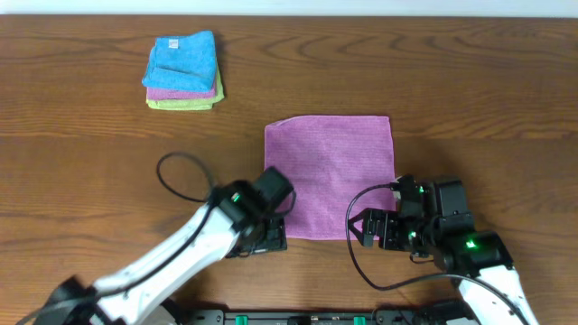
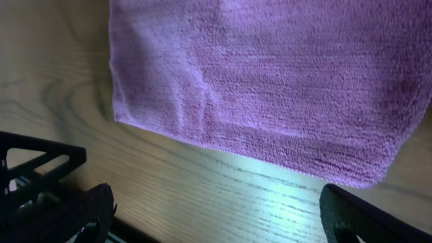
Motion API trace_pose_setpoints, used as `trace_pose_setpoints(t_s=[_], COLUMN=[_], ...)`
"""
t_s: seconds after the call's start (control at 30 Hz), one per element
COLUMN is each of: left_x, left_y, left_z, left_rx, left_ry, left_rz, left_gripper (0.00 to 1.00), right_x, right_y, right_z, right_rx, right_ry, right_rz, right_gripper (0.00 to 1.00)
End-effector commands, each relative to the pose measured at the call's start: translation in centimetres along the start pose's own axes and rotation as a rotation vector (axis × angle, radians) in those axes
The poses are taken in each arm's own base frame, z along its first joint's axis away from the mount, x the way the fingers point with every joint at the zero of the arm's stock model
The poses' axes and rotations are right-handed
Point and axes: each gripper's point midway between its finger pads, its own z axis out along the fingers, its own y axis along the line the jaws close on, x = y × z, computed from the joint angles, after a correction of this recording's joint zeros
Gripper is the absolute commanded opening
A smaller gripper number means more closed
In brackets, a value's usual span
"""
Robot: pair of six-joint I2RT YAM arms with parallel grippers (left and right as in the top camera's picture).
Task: Fold the cloth
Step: 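Release the far edge and move both grippers to the cloth's near corners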
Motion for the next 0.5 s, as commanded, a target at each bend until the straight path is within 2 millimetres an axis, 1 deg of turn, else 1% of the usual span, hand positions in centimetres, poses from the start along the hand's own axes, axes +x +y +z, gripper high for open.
trace_pose_setpoints(t_s=[0.0, 0.07, 0.1, 0.13, 0.23, 0.27, 0.33, 0.4, 0.47], left_x=[-0.8, -1.9, -2.3, -2.5, -2.3, -2.2, -2.0, -2.1, -2.3], left_y=[-0.6, -1.5, -1.8, -1.7, -0.2, 0.2, 1.0, 1.3, 1.0], left_z=[0.5, 1.0, 1.4, 1.8, 3.3, 3.6, 4.0, 4.2, 4.3], left_rx=[0.095, 0.167, 0.193, 0.194, 0.138, 0.122, 0.089, 0.071, 0.079], left_ry=[-0.123, -0.194, -0.22, -0.232, -0.222, -0.211, -0.201, -0.202, -0.207], left_rz=[-0.009, 0.004, 0.007, -0.004, -0.076, -0.082, -0.091, -0.098, -0.097], left_gripper=[0.8, 0.84, 0.84, 0.84, 0.86, 0.87, 0.87, 0.87, 0.87], right_x=[0.4, 0.3, 0.3, 0.2, 0.0, 0.0, -0.2, -0.3, -0.2], right_y=[-0.2, -0.4, -0.5, -0.5, -0.7, -0.9, -1.5, -1.9, -2.5], right_z=[0.3, 0.7, 0.9, 1.0, 1.1, 1.1, 1.2, 1.2, 1.2], right_rx=[-0.012, -0.013, -0.015, -0.017, -0.018, -0.013, 0.01, 0.019, 0.027], right_ry=[-0.001, -0.007, -0.013, -0.019, -0.029, -0.034, -0.043, -0.049, -0.052], right_rz=[-0.018, -0.023, -0.026, -0.029, -0.028, -0.024, -0.013, 0.004, 0.023], right_gripper=[0.97, 0.97, 0.98, 0.98, 0.98, 0.98, 0.98, 0.99, 0.98])
